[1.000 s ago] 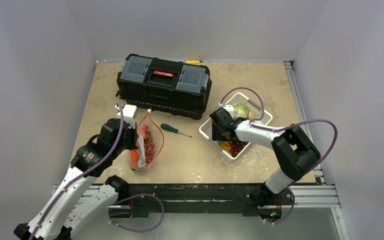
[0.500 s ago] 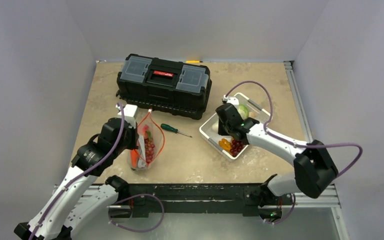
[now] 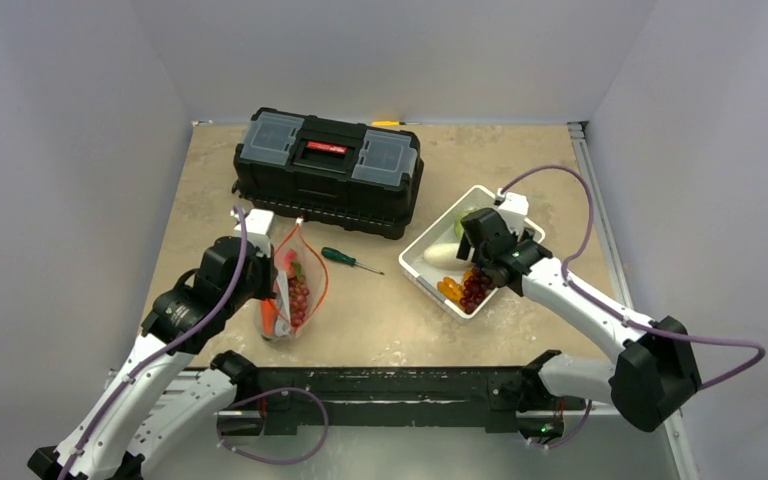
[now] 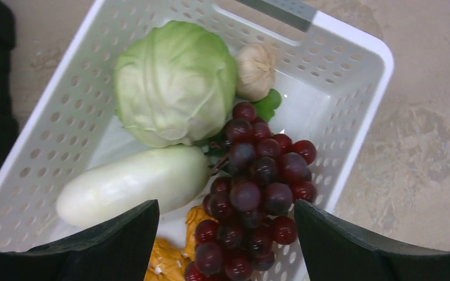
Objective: Place the food in the zip-top bag and seal the zipper
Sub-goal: Pick up the fake fruit from the bin.
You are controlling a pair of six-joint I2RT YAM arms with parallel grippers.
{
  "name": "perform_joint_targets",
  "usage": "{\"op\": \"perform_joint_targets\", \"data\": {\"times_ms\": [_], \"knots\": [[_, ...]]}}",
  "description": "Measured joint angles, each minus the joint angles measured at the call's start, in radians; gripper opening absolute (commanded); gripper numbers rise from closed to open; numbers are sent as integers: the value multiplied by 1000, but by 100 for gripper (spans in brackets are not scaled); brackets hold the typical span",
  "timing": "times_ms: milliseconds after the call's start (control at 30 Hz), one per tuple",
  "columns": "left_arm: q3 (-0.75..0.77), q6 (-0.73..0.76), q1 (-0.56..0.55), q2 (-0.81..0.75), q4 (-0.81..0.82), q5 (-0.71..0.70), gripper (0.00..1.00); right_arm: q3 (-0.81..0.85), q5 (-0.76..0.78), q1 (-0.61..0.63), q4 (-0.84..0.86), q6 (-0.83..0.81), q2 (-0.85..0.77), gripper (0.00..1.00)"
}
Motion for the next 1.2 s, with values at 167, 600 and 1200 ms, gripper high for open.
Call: {"op": "perform_joint_targets", "data": {"times_ms": [167,600,1200], "knots": [[0,0,0,-3,0,2,0,-82,-58,-78,66,23,-34,81],[0,0,0,-4,0,2,0,-69,-89,-105,98,159,124,49],[0,0,0,0,0,3,0,-120,-159,-109,137,86,-100,0]]}}
